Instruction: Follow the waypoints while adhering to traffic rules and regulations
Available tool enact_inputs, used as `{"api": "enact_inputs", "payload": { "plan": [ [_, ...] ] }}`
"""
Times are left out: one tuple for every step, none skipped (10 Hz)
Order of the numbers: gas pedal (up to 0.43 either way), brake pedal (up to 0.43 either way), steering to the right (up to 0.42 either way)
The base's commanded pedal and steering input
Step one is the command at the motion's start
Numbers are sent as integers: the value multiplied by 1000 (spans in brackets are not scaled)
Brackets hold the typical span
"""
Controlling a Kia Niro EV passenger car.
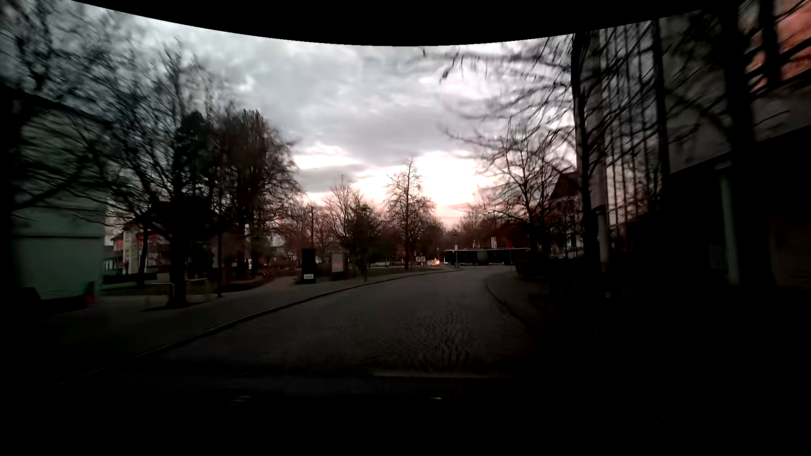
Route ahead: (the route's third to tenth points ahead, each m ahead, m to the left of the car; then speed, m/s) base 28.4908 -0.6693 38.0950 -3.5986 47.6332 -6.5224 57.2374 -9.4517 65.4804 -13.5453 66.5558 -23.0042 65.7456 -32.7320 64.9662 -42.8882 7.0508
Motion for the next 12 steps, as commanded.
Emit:
{"api": "enact_inputs", "payload": {
  "plan": [
    [39,0,9],
    [39,0,9],
    [28,0,13],
    [28,0,13],
    [28,0,13],
    [28,0,14],
    [39,0,15],
    [39,0,18],
    [39,0,19],
    [28,0,20],
    [28,0,21],
    [20,0,23]
  ]
}}
